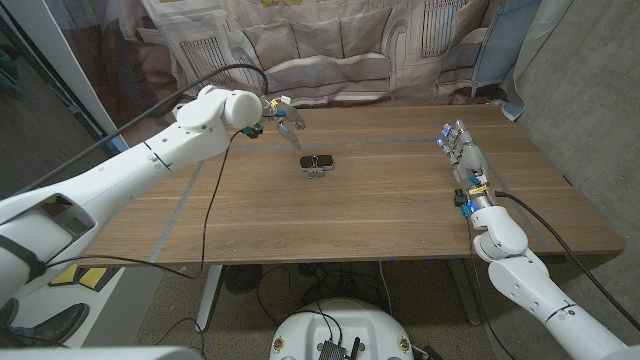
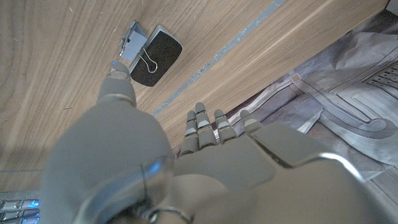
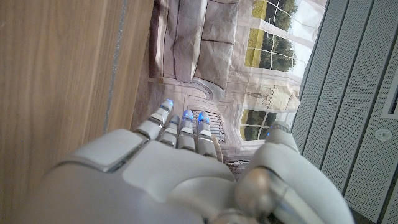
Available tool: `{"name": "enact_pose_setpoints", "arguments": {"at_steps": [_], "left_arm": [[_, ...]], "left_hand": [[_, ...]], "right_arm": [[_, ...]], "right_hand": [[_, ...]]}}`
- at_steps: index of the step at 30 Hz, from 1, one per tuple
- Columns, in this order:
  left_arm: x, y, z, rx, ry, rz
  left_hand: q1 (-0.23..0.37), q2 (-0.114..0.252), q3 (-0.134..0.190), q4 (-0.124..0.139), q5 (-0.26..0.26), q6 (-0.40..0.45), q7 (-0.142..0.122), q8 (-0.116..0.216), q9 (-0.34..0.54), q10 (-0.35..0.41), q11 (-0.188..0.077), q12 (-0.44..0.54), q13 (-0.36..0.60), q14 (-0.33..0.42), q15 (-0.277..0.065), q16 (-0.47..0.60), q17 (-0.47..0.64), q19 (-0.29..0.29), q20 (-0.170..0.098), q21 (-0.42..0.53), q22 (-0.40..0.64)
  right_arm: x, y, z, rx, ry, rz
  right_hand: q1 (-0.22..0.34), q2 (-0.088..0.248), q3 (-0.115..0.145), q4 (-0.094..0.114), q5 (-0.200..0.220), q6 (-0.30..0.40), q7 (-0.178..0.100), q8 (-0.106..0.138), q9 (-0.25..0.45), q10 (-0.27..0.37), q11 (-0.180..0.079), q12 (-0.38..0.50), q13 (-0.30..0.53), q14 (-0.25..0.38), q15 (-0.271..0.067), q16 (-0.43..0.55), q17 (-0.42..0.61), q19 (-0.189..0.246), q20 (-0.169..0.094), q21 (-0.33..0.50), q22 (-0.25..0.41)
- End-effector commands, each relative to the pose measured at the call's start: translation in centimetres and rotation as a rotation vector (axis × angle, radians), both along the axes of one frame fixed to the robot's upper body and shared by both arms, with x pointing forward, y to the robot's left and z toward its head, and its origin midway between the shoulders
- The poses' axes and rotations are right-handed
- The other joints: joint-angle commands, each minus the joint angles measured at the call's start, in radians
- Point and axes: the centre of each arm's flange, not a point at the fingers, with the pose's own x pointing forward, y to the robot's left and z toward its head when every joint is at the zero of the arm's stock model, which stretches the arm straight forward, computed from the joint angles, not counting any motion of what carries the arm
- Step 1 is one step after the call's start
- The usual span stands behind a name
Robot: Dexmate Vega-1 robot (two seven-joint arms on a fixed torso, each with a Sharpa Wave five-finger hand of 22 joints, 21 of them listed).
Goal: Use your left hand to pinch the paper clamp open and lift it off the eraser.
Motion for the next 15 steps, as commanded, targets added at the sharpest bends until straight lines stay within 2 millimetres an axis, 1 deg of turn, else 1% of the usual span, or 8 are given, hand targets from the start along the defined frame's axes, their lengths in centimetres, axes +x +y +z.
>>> {"name": "enact_pose_setpoints", "arguments": {"at_steps": [1, 4, 5, 10, 11, 12, 15], "left_arm": [[0.7, -1.4, -0.6, 0.107, 0.051, 0.003], [0.9, -1.6, -0.7, 0.116, 0.058, 0.004], [1.0, -1.6, -0.8, 0.117, 0.058, 0.005], [1.9, -1.8, -1.0, 0.109, 0.100, -0.008], [2.0, -1.9, -1.1, 0.113, 0.102, -0.006], [2.2, -1.9, -1.2, 0.117, 0.102, -0.002], [2.5, -2.1, -1.3, 0.119, 0.112, -0.003]], "left_hand": [[-0.007, -0.012, -0.002, 0.009, 0.007, -0.014, 0.004, -0.001, 0.004, -0.017, 0.002, -0.003, 0.001, -0.015, 0.004, -0.001, 0.002, -0.011, 0.009, -0.006, 0.003], [-0.008, -0.013, -0.003, 0.010, 0.007, -0.016, 0.005, -0.001, 0.004, -0.019, 0.004, -0.003, 0.001, -0.017, 0.005, 0.000, 0.002, -0.013, 0.010, -0.005, 0.003], [-0.009, -0.013, -0.004, 0.011, 0.008, -0.019, 0.006, -0.001, 0.004, -0.022, 0.009, -0.003, 0.001, -0.018, 0.006, 0.000, 0.002, -0.013, 0.011, -0.005, 0.003], [-0.011, -0.012, -0.006, 0.013, 0.009, -0.012, 0.009, 0.005, 0.004, -0.013, 0.009, 0.004, 0.001, -0.012, 0.007, 0.006, 0.002, -0.013, 0.012, -0.002, 0.003], [-0.012, -0.011, -0.007, 0.015, 0.010, -0.012, 0.017, 0.007, 0.004, -0.010, 0.022, 0.007, 0.001, -0.008, 0.017, 0.008, 0.002, -0.017, 0.013, -0.002, 0.003], [-0.013, -0.010, -0.007, 0.016, 0.010, -0.013, 0.022, 0.007, 0.004, -0.009, 0.029, 0.008, 0.002, -0.007, 0.022, 0.009, 0.002, -0.018, 0.013, -0.002, 0.003], [-0.014, -0.008, -0.009, 0.018, 0.011, -0.014, 0.032, 0.008, 0.004, -0.005, 0.035, 0.012, 0.002, 0.006, 0.038, 0.014, 0.002, -0.019, 0.012, 0.000, 0.003]], "right_arm": [[-0.7, 0.0, -0.1, -0.005, -0.003, -0.004], [-0.8, 0.0, -0.1, -0.008, -0.004, -0.005], [-0.8, 0.0, -0.1, -0.010, -0.005, -0.006], [-1.1, -0.1, -0.3, -0.002, 0.000, -0.009], [-1.1, -0.1, -0.4, -0.002, 0.000, -0.009], [-1.1, -0.1, -0.4, -0.001, 0.001, -0.009], [-1.2, -0.1, -0.5, -0.002, 0.002, -0.011]], "right_hand": [[0.002, -0.003, 0.002, -0.007, 0.000, 0.002, 0.000, -0.002, 0.003, 0.009, 0.002, -0.002, 0.001, 0.007, 0.002, 0.001, -0.001, 0.002, 0.008, 0.003, 0.003], [0.002, -0.003, 0.002, -0.007, 0.000, 0.002, 0.002, -0.003, 0.003, 0.009, 0.001, -0.003, 0.001, 0.007, 0.001, 0.001, -0.001, 0.001, 0.009, 0.003, 0.003], [0.002, -0.003, 0.002, -0.007, 0.000, 0.002, 0.002, -0.002, 0.003, 0.010, 0.001, -0.003, 0.001, 0.007, 0.002, 0.001, -0.001, 0.002, 0.009, 0.003, 0.003], [0.002, -0.003, 0.002, -0.007, 0.000, 0.002, 0.002, -0.003, 0.003, 0.011, 0.001, -0.005, 0.001, 0.007, 0.002, 0.001, -0.001, 0.001, 0.009, 0.003, 0.003], [0.002, -0.003, 0.002, -0.007, 0.000, 0.002, 0.001, -0.003, 0.003, 0.011, 0.001, -0.005, 0.001, 0.007, 0.002, 0.001, -0.001, 0.002, 0.009, 0.003, 0.003], [0.002, -0.002, 0.002, -0.008, 0.000, 0.002, 0.001, -0.003, 0.003, 0.011, 0.001, -0.005, 0.001, 0.007, 0.002, 0.001, -0.001, 0.002, 0.009, 0.003, 0.003], [0.001, -0.002, 0.002, -0.008, 0.000, 0.003, 0.001, -0.003, 0.003, 0.014, 0.001, -0.006, 0.001, 0.008, 0.002, 0.001, -0.001, 0.001, 0.009, 0.003, 0.003]]}}
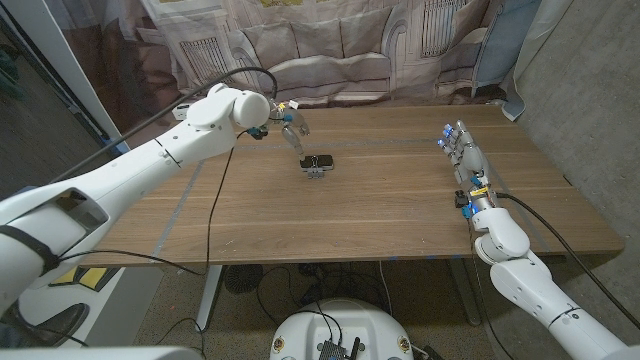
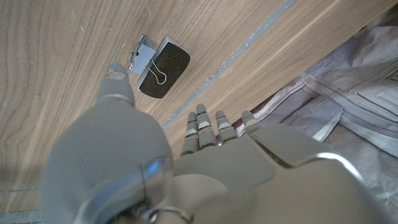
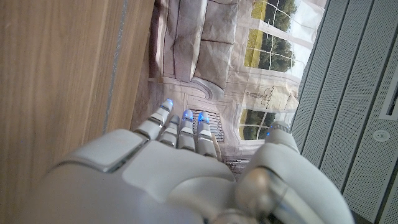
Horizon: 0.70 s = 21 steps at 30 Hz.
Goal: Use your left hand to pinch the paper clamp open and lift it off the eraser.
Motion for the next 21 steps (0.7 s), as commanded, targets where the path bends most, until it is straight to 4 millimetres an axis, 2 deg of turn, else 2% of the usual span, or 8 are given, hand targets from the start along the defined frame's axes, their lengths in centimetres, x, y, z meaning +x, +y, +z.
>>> {"name": "enact_pose_setpoints", "arguments": {"at_steps": [1, 14, 21], "left_arm": [[1.4, -0.8, -0.6, 0.025, 0.049, 0.000], [2.3, -1.4, -1.1, 0.015, 0.055, -0.010], [3.2, -1.8, -1.5, 0.021, 0.057, -0.011]], "left_hand": [[-0.008, -0.002, 0.000, 0.008, 0.007, 0.001, 0.018, 0.007, 0.004, 0.008, 0.013, 0.009, 0.002, 0.009, 0.023, 0.009, 0.002, -0.008, 0.002, 0.000, 0.003], [0.004, 0.005, 0.001, 0.006, 0.015, 0.051, 0.008, 0.027, 0.004, 0.063, -0.007, 0.033, 0.002, 0.039, 0.000, 0.016, 0.002, 0.003, 0.000, 0.008, 0.003], [0.010, 0.006, 0.001, 0.004, 0.018, 0.056, 0.003, 0.027, 0.004, 0.066, -0.014, 0.035, 0.002, 0.046, -0.003, 0.017, 0.002, 0.008, 0.000, 0.010, 0.003]], "right_arm": [[-0.5, -0.1, -0.2, 0.002, 0.002, -0.006], [-0.9, -0.2, -0.2, -0.008, -0.002, -0.015], [-1.0, -0.2, -0.4, 0.001, 0.005, -0.018]], "right_hand": [[0.001, -0.002, 0.000, -0.005, 0.000, 0.004, 0.001, -0.002, 0.003, 0.017, 0.003, -0.002, 0.002, 0.009, 0.002, 0.002, 0.000, 0.002, 0.009, 0.004, 0.003], [0.001, -0.002, 0.000, -0.007, 0.000, 0.003, -0.001, -0.004, 0.003, 0.014, -0.001, -0.009, 0.002, 0.008, 0.001, 0.000, -0.001, -0.001, 0.012, 0.003, 0.003], [0.002, -0.002, 0.001, -0.008, 0.000, 0.001, -0.001, -0.005, 0.003, 0.012, -0.003, -0.013, 0.002, 0.009, 0.002, 0.000, -0.001, -0.002, 0.013, 0.003, 0.003]]}}
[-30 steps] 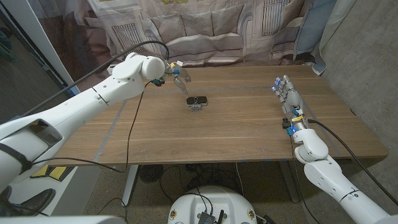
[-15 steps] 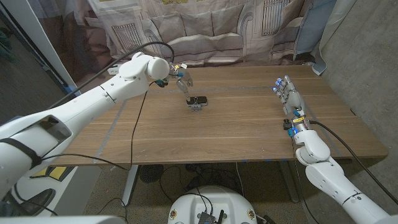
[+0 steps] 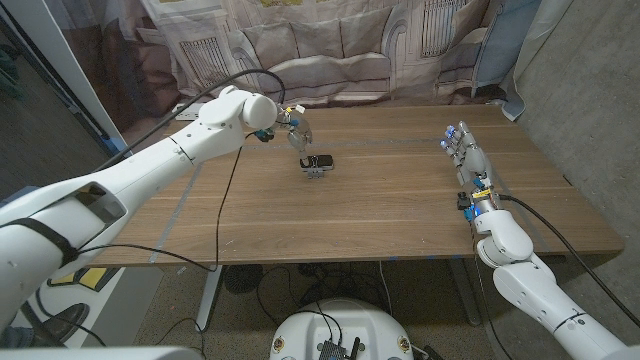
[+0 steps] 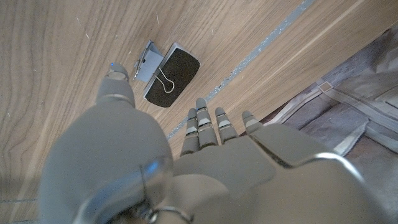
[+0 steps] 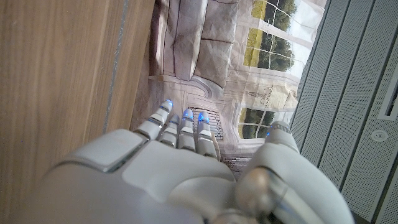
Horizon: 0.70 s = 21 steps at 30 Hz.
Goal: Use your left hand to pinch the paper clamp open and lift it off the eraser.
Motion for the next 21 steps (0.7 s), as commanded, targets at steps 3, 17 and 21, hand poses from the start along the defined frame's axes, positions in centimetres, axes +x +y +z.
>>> {"name": "enact_pose_setpoints", "arguments": {"at_steps": [3, 17, 21], "left_arm": [[1.38, -0.99, -0.77, 0.014, 0.000, -0.001], [1.88, -1.48, -1.31, 0.027, -0.024, 0.018], [2.11, -1.70, -1.61, 0.021, -0.026, 0.016]], "left_hand": [[0.016, 0.006, 0.001, -0.004, 0.011, 0.021, -0.016, 0.008, 0.004, 0.016, -0.021, 0.010, 0.002, 0.018, -0.011, 0.010, 0.001, 0.013, 0.000, 0.006, 0.003], [0.023, 0.005, -0.003, -0.004, 0.019, 0.068, -0.065, 0.017, 0.004, 0.020, -0.048, 0.009, 0.002, 0.029, -0.034, 0.007, 0.001, 0.022, 0.001, 0.007, 0.003], [0.028, 0.008, -0.003, -0.004, 0.021, 0.076, -0.079, 0.015, 0.004, 0.018, -0.069, 0.006, 0.000, 0.038, -0.063, 0.007, 0.000, 0.030, 0.001, 0.008, 0.003]], "right_arm": [[-0.18, -0.09, -0.31, 0.005, 0.007, -0.006], [-0.14, -0.13, -0.41, 0.008, 0.006, -0.007], [-0.12, -0.14, -0.52, 0.010, 0.008, -0.006]], "right_hand": [[0.003, -0.002, 0.001, -0.009, 0.000, 0.001, -0.001, -0.001, 0.003, 0.001, -0.004, -0.007, 0.002, 0.005, -0.003, 0.000, -0.001, 0.005, 0.006, 0.003, 0.003], [0.003, -0.001, 0.002, -0.010, 0.001, 0.003, -0.002, -0.001, 0.003, 0.002, -0.004, -0.013, 0.002, 0.004, -0.002, -0.001, -0.001, 0.004, 0.006, 0.003, 0.003], [0.002, -0.001, 0.001, -0.010, 0.000, 0.005, -0.001, 0.000, 0.003, 0.006, -0.003, -0.013, 0.003, 0.004, -0.001, -0.001, -0.001, 0.004, 0.006, 0.003, 0.003]]}}
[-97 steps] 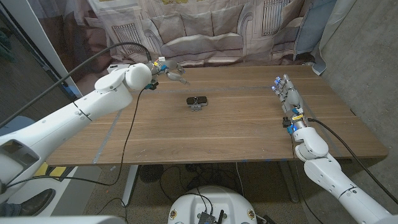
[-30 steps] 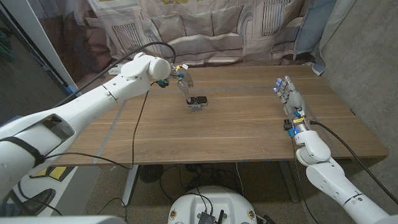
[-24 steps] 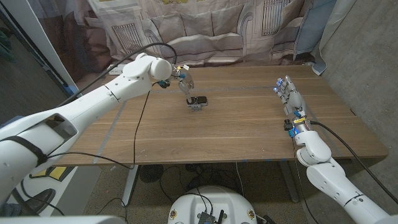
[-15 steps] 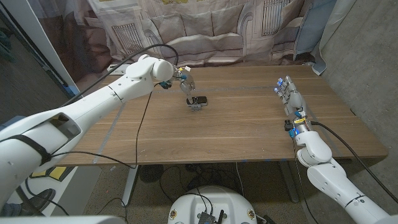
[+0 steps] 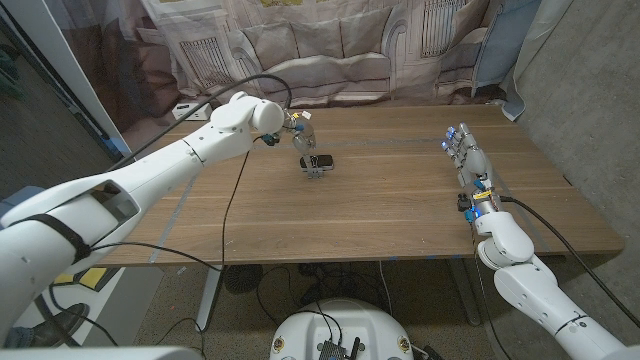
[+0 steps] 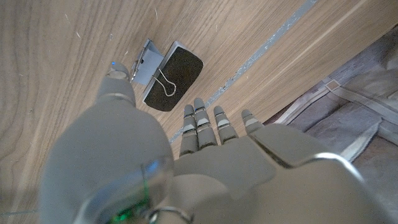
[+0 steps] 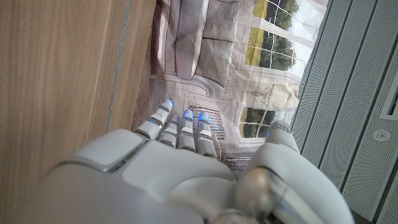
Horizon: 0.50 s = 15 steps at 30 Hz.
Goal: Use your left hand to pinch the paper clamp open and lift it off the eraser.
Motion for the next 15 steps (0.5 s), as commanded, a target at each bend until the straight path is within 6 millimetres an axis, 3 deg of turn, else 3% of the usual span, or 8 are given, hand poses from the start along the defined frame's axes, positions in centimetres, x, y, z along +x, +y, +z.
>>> {"name": "enact_pose_setpoints", "arguments": {"at_steps": [1, 5, 8, 11, 15], "left_arm": [[0.66, -0.41, -0.49, -0.004, -0.025, 0.012], [0.85, -0.67, -0.79, 0.003, -0.013, 0.010], [0.93, -0.83, -0.99, 0.012, -0.010, 0.015], [1.00, -0.89, -1.17, 0.010, -0.001, 0.015], [1.09, -0.99, -1.45, 0.008, 0.009, 0.014]], "left_hand": [[0.010, 0.000, -0.003, -0.004, 0.009, 0.005, -0.010, 0.006, 0.004, 0.004, -0.010, -0.001, 0.002, 0.008, -0.017, 0.007, 0.000, 0.011, 0.000, 0.009, 0.003], [0.012, 0.002, -0.002, -0.004, 0.010, 0.003, -0.007, 0.004, 0.004, 0.003, -0.005, -0.002, 0.002, 0.011, -0.016, 0.007, 0.000, 0.016, 0.000, 0.010, 0.003], [0.015, 0.004, -0.003, -0.003, 0.010, -0.008, 0.015, -0.003, 0.005, 0.001, 0.021, -0.004, 0.002, 0.014, 0.017, 0.005, 0.000, 0.021, 0.001, 0.009, 0.003], [0.016, 0.006, -0.003, -0.003, 0.009, -0.011, 0.023, -0.006, 0.005, 0.008, 0.038, -0.002, 0.002, 0.015, 0.021, 0.004, 0.000, 0.021, 0.002, 0.008, 0.002], [0.018, 0.007, -0.003, -0.003, 0.009, -0.013, 0.036, -0.007, 0.005, 0.014, 0.041, -0.001, 0.002, 0.023, 0.033, 0.006, 0.000, 0.023, 0.003, 0.008, 0.002]], "right_arm": [[0.01, -0.10, -0.27, 0.006, 0.003, -0.002], [-0.03, -0.14, -0.33, 0.007, 0.004, -0.004], [-0.06, -0.14, -0.34, 0.006, 0.003, -0.005], [-0.11, -0.15, -0.31, 0.005, 0.003, -0.006], [-0.16, -0.13, -0.29, 0.003, 0.004, -0.006]], "right_hand": [[0.002, -0.001, 0.001, -0.002, 0.000, 0.006, -0.002, 0.000, 0.003, 0.006, -0.003, -0.006, 0.003, 0.004, -0.001, -0.001, 0.001, 0.004, 0.006, 0.003, 0.003], [0.001, -0.001, 0.001, -0.002, 0.000, 0.006, -0.003, 0.000, 0.003, 0.008, -0.002, -0.007, 0.003, 0.005, -0.001, -0.001, 0.001, 0.004, 0.006, 0.003, 0.003], [0.001, -0.001, 0.001, -0.002, 0.000, 0.007, -0.002, 0.000, 0.003, 0.010, 0.000, -0.008, 0.003, 0.006, 0.000, -0.001, 0.001, 0.004, 0.007, 0.004, 0.003], [0.000, -0.001, 0.001, -0.002, 0.000, 0.007, -0.002, 0.000, 0.003, 0.010, 0.001, -0.009, 0.003, 0.007, 0.000, -0.001, 0.002, 0.005, 0.007, 0.004, 0.003], [0.000, -0.001, 0.001, -0.002, 0.000, 0.007, -0.003, 0.000, 0.003, 0.009, -0.001, -0.010, 0.003, 0.007, 0.000, -0.001, 0.002, 0.004, 0.008, 0.004, 0.003]]}}
